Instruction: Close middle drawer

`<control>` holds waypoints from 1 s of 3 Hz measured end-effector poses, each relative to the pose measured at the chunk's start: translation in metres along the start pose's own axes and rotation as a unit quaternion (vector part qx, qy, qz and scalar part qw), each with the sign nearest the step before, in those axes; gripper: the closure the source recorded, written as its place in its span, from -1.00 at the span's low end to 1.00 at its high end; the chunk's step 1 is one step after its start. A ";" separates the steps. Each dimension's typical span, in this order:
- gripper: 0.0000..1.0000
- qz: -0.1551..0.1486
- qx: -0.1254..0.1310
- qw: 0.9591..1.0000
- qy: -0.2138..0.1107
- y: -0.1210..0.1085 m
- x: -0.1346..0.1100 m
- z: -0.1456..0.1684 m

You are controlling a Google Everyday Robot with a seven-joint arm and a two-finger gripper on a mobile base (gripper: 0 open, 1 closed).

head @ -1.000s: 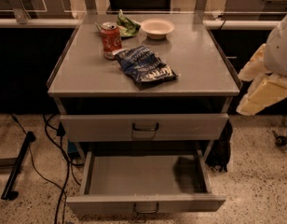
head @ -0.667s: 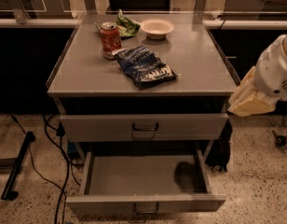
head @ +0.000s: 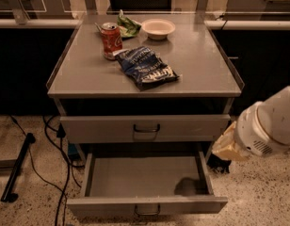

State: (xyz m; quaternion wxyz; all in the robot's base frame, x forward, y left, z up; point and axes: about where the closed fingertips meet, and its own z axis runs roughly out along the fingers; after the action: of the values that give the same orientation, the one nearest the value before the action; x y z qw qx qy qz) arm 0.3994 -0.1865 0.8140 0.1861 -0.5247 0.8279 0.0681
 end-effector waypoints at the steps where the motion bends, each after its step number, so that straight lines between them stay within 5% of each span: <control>1: 1.00 -0.001 -0.001 1.000 0.004 0.002 0.003 0.006; 2: 1.00 -0.015 -0.004 1.000 0.016 0.005 0.003 0.014; 3: 1.00 -0.009 -0.026 0.999 0.026 0.022 0.060 0.082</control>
Offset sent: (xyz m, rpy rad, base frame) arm -0.0014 0.0065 -0.0243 -0.0606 0.0225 0.0544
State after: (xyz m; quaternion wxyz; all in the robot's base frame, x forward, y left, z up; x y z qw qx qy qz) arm 0.3764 -0.2020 0.7134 0.1509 -0.5385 0.8257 0.0743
